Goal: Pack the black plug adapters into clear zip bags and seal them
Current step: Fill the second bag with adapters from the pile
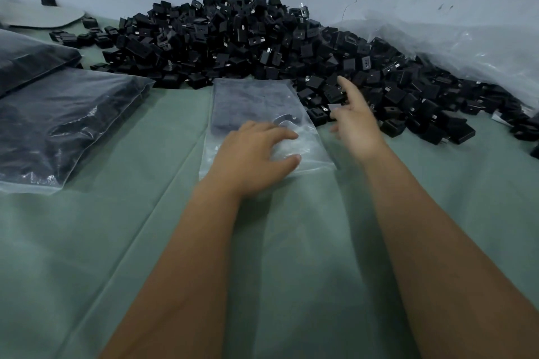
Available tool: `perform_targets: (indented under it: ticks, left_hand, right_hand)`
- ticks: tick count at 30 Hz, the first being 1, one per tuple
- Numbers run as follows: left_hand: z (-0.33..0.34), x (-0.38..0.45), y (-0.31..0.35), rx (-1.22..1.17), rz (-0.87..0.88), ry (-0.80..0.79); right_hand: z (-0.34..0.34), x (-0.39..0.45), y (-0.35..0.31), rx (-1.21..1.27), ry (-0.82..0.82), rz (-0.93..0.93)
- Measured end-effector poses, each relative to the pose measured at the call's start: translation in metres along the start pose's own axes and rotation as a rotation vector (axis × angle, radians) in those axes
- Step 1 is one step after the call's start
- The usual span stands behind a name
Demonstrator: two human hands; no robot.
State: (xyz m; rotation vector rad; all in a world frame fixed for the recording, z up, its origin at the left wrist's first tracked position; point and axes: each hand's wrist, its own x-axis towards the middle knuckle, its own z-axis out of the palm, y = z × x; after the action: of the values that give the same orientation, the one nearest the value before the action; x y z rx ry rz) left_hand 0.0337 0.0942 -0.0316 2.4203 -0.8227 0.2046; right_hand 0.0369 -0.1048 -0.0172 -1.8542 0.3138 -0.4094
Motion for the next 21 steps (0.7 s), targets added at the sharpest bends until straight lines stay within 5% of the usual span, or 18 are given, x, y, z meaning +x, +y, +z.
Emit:
perform_targets:
  ticks: [10,18,21]
  left_hand:
    - [0.012,0.001,-0.002,0.086,-0.031,-0.071]
    - [0.016,0.001,-0.007,0.037,-0.051,-0.039]
    - [0.017,0.001,-0.007,0.017,-0.061,-0.025]
  right_hand:
    - [0.021,0.015,0.011,-0.894,-0.127,-0.027]
    - [0.02,0.003,0.03,-0.62,0.291,-0.068]
    - [0.016,0.0,0.03,-0.649,0.318,-0.035]
